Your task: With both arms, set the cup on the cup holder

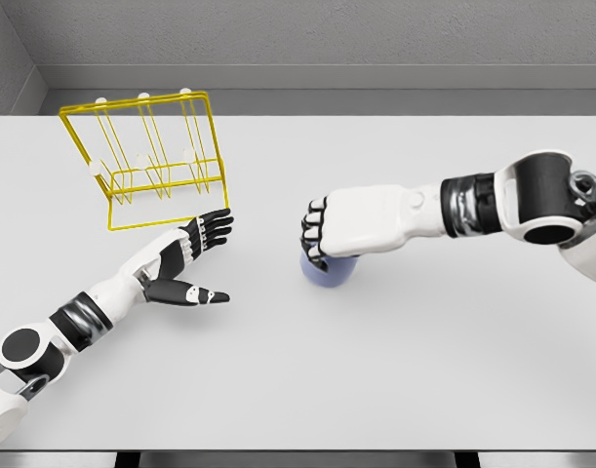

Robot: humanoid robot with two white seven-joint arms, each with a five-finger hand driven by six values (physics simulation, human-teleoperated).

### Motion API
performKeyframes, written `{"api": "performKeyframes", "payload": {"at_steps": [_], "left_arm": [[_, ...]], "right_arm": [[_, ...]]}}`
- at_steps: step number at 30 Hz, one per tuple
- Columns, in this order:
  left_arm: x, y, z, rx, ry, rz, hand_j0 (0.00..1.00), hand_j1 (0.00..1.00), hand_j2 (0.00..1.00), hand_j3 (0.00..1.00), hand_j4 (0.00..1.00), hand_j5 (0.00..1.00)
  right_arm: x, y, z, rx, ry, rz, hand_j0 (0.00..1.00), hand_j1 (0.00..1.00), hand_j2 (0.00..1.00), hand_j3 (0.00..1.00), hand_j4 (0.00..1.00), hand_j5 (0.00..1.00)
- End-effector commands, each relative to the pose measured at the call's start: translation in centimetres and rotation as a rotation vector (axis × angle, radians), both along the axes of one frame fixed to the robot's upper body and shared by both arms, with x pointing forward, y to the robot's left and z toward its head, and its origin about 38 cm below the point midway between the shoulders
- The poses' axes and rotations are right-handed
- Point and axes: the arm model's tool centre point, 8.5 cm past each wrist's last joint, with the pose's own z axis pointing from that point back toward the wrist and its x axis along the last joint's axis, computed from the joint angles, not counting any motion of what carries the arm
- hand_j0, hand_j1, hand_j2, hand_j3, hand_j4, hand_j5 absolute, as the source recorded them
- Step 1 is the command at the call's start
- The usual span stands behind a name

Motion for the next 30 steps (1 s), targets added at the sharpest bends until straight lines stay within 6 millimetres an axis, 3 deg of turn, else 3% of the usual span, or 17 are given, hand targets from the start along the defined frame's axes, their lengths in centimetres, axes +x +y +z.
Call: {"api": "performKeyframes", "payload": {"at_steps": [1, 5, 14, 17, 18, 19, 28, 30], "left_arm": [[0.0, 0.0, 0.0, -0.002, 0.001, 0.001, 1.00, 1.00, 1.00, 1.00, 1.00, 1.00], [0.0, 0.0, 0.0, -0.001, 0.002, 0.000, 1.00, 1.00, 1.00, 1.00, 1.00, 1.00], [0.0, 0.0, 0.0, -0.001, 0.002, 0.000, 1.00, 1.00, 1.00, 1.00, 1.00, 1.00], [0.0, 0.0, 0.0, -0.002, 0.001, -0.001, 1.00, 1.00, 1.00, 1.00, 1.00, 1.00], [0.0, 0.0, 0.0, -0.002, 0.001, 0.001, 1.00, 1.00, 1.00, 1.00, 1.00, 1.00], [0.0, 0.0, 0.0, -0.002, 0.001, -0.001, 1.00, 1.00, 1.00, 1.00, 1.00, 1.00], [0.0, 0.0, 0.0, -0.002, 0.001, -0.001, 1.00, 1.00, 1.00, 1.00, 1.00, 1.00], [0.0, 0.0, 0.1, -0.002, 0.000, -0.001, 1.00, 1.00, 1.00, 1.00, 1.00, 1.00]], "right_arm": [[-0.1, 0.8, -0.3, 0.008, 0.008, 0.014, 0.46, 0.46, 0.46, 0.46, 0.46, 0.46], [0.5, 1.3, -1.5, -0.007, 0.027, 0.003, 0.46, 0.46, 0.46, 0.46, 0.46, 0.46], [0.7, 1.3, -1.9, -0.014, 0.030, -0.005, 0.50, 0.50, 0.50, 0.50, 0.50, 0.50], [0.7, 1.2, -2.1, -0.023, 0.023, -0.007, 0.63, 0.63, 0.63, 0.63, 0.63, 0.63], [0.7, 1.2, -2.2, -0.024, 0.025, -0.008, 0.76, 0.76, 0.76, 0.76, 0.76, 0.76], [0.7, 1.2, -2.2, -0.024, 0.025, -0.008, 0.82, 0.82, 0.82, 0.82, 0.82, 0.82], [0.7, 1.2, -2.2, -0.026, 0.022, -0.008, 0.82, 0.82, 0.82, 0.82, 0.82, 0.82], [0.7, 1.2, -2.3, -0.031, 0.017, -0.009, 0.96, 0.96, 0.96, 0.96, 0.96, 0.96]]}}
